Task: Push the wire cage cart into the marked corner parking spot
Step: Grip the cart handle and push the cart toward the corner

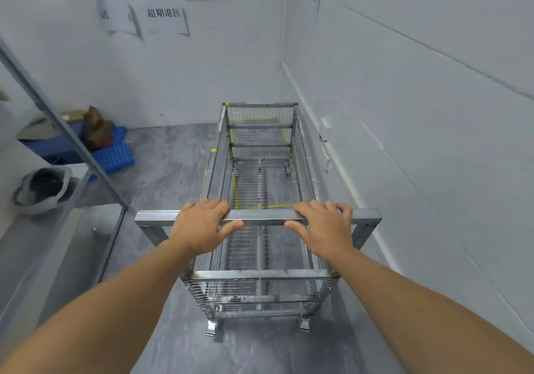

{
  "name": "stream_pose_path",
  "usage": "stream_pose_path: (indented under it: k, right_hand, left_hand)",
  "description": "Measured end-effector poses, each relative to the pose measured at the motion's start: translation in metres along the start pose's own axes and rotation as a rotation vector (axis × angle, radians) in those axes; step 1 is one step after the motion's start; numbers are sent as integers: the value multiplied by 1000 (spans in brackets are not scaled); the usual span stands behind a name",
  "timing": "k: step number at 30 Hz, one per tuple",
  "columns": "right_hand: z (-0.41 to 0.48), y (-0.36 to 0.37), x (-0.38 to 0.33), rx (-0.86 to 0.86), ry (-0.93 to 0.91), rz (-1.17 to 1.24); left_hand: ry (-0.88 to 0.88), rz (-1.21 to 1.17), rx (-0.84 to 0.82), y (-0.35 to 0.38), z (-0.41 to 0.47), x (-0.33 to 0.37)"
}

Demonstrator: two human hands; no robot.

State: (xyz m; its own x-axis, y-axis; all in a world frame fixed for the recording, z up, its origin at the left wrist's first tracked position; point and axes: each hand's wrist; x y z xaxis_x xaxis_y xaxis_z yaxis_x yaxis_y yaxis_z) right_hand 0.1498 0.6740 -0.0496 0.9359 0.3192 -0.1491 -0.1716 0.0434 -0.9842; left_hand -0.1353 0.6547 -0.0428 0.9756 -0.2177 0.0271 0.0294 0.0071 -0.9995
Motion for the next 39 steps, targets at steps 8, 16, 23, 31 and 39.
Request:
stream_pose_path:
  k: [8, 16, 23, 31, 39]
  right_hand:
    - [103, 6, 39, -24, -10, -18]
    - [201, 15, 66, 0, -13, -22]
    - [294, 20, 68, -9, 8, -20]
    - [390, 28, 79, -1, 16, -10]
    - [459, 34, 94, 19, -19, -1]
  left_hand:
    - [-14, 5, -1, 0, 101, -17]
    - [17, 0, 0, 4, 201, -51]
    - [18, 14, 5, 5, 287, -96]
    - [15, 30, 5, 6, 373, -136]
    - [5, 25, -18, 3, 437, -158]
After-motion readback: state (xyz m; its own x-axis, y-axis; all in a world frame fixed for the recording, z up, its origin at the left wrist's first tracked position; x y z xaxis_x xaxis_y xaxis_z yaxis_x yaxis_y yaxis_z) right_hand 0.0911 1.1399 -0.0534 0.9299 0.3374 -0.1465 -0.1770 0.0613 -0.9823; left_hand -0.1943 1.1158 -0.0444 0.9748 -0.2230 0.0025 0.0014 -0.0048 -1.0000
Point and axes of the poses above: each hand's wrist, its own z-axis towards the middle knuckle, its own y-axis out of the palm, x = y × z, and after that the axes turned 4 degrees about -x, right-handed
